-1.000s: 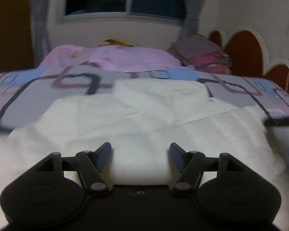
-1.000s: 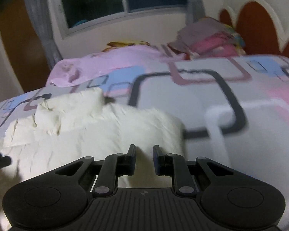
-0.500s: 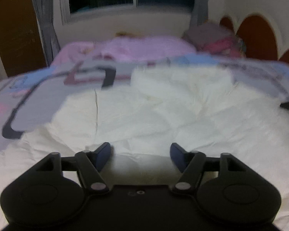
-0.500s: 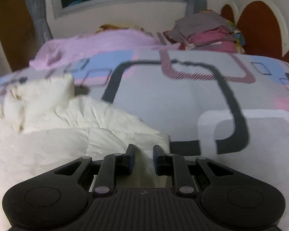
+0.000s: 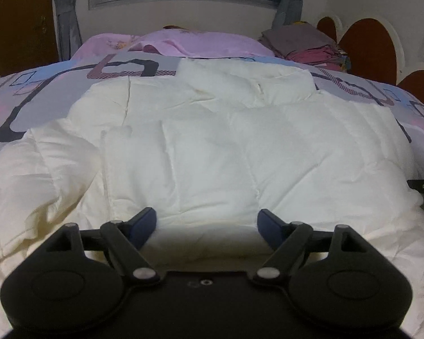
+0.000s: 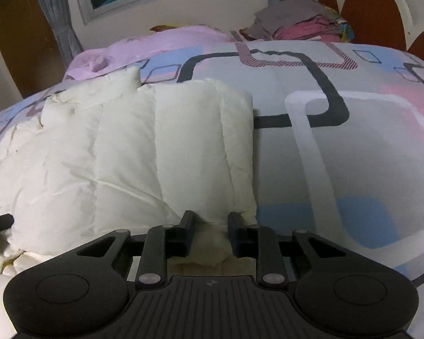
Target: Fold large clothes
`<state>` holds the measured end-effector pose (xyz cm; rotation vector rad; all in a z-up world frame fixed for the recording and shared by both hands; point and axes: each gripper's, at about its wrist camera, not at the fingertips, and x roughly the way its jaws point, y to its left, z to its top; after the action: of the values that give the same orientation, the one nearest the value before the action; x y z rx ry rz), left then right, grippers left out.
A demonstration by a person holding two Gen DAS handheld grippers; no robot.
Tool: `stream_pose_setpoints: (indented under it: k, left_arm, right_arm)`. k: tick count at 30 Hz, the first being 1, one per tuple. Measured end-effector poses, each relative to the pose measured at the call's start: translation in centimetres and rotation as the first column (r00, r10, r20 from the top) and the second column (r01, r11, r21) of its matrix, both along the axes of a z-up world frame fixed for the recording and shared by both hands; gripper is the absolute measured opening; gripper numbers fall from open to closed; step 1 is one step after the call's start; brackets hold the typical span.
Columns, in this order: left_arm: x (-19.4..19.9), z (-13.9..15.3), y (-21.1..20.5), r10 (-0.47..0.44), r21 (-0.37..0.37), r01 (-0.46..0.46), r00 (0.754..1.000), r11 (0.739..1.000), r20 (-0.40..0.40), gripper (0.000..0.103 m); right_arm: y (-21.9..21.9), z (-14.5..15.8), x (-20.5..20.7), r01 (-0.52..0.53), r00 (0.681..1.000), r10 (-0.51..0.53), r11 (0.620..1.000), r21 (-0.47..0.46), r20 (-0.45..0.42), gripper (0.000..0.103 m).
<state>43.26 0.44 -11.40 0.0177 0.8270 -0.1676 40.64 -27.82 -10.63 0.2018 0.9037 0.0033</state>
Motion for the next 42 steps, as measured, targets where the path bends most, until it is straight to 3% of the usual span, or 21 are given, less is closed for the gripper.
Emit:
stream_pose_setpoints:
  k: [1, 4, 6, 7, 9, 11, 14, 18, 21, 25, 28, 29, 31, 34, 36, 38, 40, 41, 42]
  left_arm:
    - [-0.3, 0.5, 0.2, 0.010, -0.009, -0.010, 1.000, 1.000, 0.017, 0.078]
    - [-1.1, 0.9, 0.6, 0.025, -0.010, -0.024, 0.998, 1.000, 0.055, 0.098]
    - [-0.8, -0.1, 0.6, 0.009, 0.022, -0.009, 1.000, 1.000, 0.011, 0.098]
    - [-0.9, -0.1, 0.8, 0.010, 0.023, -0.010, 1.000, 1.000, 0.015, 0.097]
    - [-1.7, 0.7, 1.4, 0.027, 0.005, -0.027, 0.999, 1.000, 0.039, 0.092]
    - [-2.8, 1.3, 2.3, 0.047, -0.009, -0.046, 0.996, 0.999, 0.071, 0.092]
    - [-4.3, 1.4, 5.3, 0.126, -0.030, -0.124, 0.990, 0.992, 0.066, 0.091]
    - [-7.6, 1.7, 11.1, 0.271, -0.075, -0.265, 0.959, 0.961, 0.083, 0.089]
    - [-10.5, 1.8, 15.9, 0.398, -0.091, -0.391, 0.913, 0.916, 0.085, 0.083]
    - [-13.8, 1.5, 22.5, 0.554, -0.157, -0.542, 0.831, 0.826, 0.048, 0.077]
    - [-15.8, 0.7, 26.9, 0.645, -0.257, -0.625, 0.764, 0.738, -0.004, 0.072]
    - [-16.5, 0.3, 28.3, 0.670, -0.307, -0.644, 0.742, 0.701, -0.027, 0.067]
    - [-17.5, -0.2, 30.5, 0.698, -0.395, -0.652, 0.715, 0.647, -0.039, 0.058]
    - [-17.8, -0.5, 33.1, 0.739, -0.469, -0.668, 0.672, 0.578, -0.046, 0.057]
    - [-17.8, -0.9, 35.1, 0.768, -0.536, -0.673, 0.637, 0.510, -0.068, 0.053]
    - [-17.5, -1.0, 36.5, 0.783, -0.552, -0.678, 0.618, 0.485, -0.070, 0.052]
    - [-16.8, -0.9, 37.5, 0.791, -0.555, -0.682, 0.608, 0.476, -0.069, 0.044]
    - [-16.5, -0.7, 37.8, 0.790, -0.557, -0.680, 0.610, 0.478, -0.067, 0.024]
    - [-16.1, -0.3, 38.0, 0.779, -0.557, -0.665, 0.625, 0.498, -0.050, 0.004]
  right_arm:
    - [0.0, 0.9, -0.4, 0.010, 1.000, -0.010, 1.000, 0.005, 0.025, 0.025]
    - [0.5, 2.5, -1.9, 0.022, 0.996, -0.022, 1.000, 0.011, 0.086, 0.025]
    - [1.2, 1.1, -1.5, 0.001, 1.000, -0.001, 1.000, -0.001, 0.002, 0.026]
    - [1.6, 0.3, -1.1, -0.009, 0.999, 0.008, 1.000, -0.012, -0.047, 0.031]
    - [1.9, 1.5, -1.8, 0.011, 1.000, -0.011, 1.000, -0.028, -0.013, 0.032]
    - [1.8, 2.7, -2.9, 0.015, 0.999, -0.015, 1.000, 0.004, 0.038, 0.040]
    - [2.1, 4.1, -4.6, 0.026, 0.995, -0.027, 1.000, 0.011, 0.096, 0.040]
    - [2.4, 4.9, -5.6, 0.068, 0.990, -0.072, 0.997, 0.040, 0.117, 0.040]
    - [3.2, 5.0, -5.7, 0.073, 0.990, -0.076, 0.997, 0.023, 0.119, 0.040]
    - [4.3, 4.6, -5.6, 0.074, 0.992, -0.074, 0.997, 0.003, 0.101, 0.040]
    - [4.9, 4.4, -5.1, 0.087, 0.991, -0.086, 0.996, -0.004, 0.098, 0.040]
    - [5.1, 4.4, -5.0, 0.092, 0.991, -0.091, 0.996, -0.010, 0.096, 0.040]
    - [5.5, 4.4, -4.9, 0.108, 0.990, -0.106, 0.994, -0.016, 0.092, 0.040]
    - [5.7, 4.6, -4.8, 0.137, 0.987, -0.136, 0.991, -0.008, 0.085, 0.040]
    - [6.1, 4.9, -5.0, 0.145, 0.986, -0.143, 0.989, -0.019, 0.091, 0.040]
    - [6.3, 5.4, -5.3, 0.151, 0.984, -0.148, 0.988, -0.026, 0.099, 0.040]
    - [6.4, 5.8, -5.5, 0.160, 0.982, -0.156, 0.987, -0.033, 0.107, 0.040]
    - [6.4, 5.9, -5.6, 0.167, 0.981, -0.162, 0.985, -0.035, 0.108, 0.040]
    - [6.4, 6.1, -5.6, 0.173, 0.980, -0.168, 0.984, -0.037, 0.110, 0.040]
